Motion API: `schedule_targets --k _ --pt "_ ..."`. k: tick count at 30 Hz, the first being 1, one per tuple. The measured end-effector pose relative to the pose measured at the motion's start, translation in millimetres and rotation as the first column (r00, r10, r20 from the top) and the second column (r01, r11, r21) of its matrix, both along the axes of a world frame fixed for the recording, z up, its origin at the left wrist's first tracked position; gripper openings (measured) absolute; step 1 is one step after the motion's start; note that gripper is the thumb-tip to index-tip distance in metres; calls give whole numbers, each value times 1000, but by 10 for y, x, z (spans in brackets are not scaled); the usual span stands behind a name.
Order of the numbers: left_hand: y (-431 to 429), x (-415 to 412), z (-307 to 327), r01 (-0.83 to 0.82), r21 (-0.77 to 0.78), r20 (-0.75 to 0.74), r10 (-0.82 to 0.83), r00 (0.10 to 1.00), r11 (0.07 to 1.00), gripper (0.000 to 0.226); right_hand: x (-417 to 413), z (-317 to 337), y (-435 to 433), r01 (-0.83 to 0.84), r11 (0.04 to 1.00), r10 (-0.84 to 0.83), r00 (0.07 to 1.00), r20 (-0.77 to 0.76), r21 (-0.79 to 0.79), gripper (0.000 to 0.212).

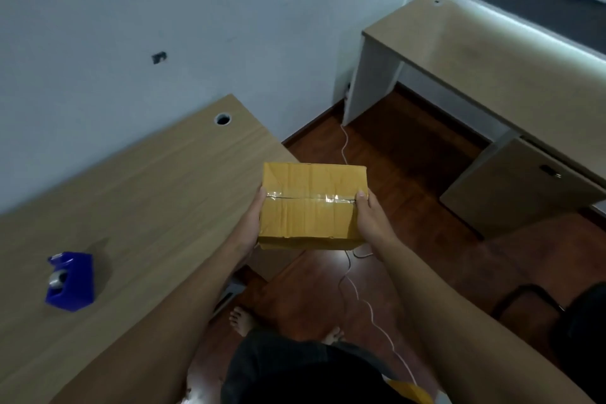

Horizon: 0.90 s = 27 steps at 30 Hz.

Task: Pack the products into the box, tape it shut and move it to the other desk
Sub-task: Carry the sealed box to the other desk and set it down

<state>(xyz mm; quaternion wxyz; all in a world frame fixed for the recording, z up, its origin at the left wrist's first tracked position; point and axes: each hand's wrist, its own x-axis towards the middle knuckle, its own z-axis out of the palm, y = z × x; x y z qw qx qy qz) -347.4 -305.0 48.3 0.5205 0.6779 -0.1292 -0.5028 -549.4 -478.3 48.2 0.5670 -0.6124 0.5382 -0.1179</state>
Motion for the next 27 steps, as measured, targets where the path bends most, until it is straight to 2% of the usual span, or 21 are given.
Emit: schedule_targets --k 14,22,27 --pt "-1173 -651 741 266 -60 116 -258 959 962 61 -890 528 -685 249 968 -245 964 98 -31 52" --pt "-1828 -819 831 337 -53 117 -329 937 940 72 -1196 642 -1156 320 944 -314 947 70 -82 54" --pt "-2309 -907 814 385 -70 107 -377 920 920 63 -1310 619 -1538 376 921 -371 926 66 -96 51"
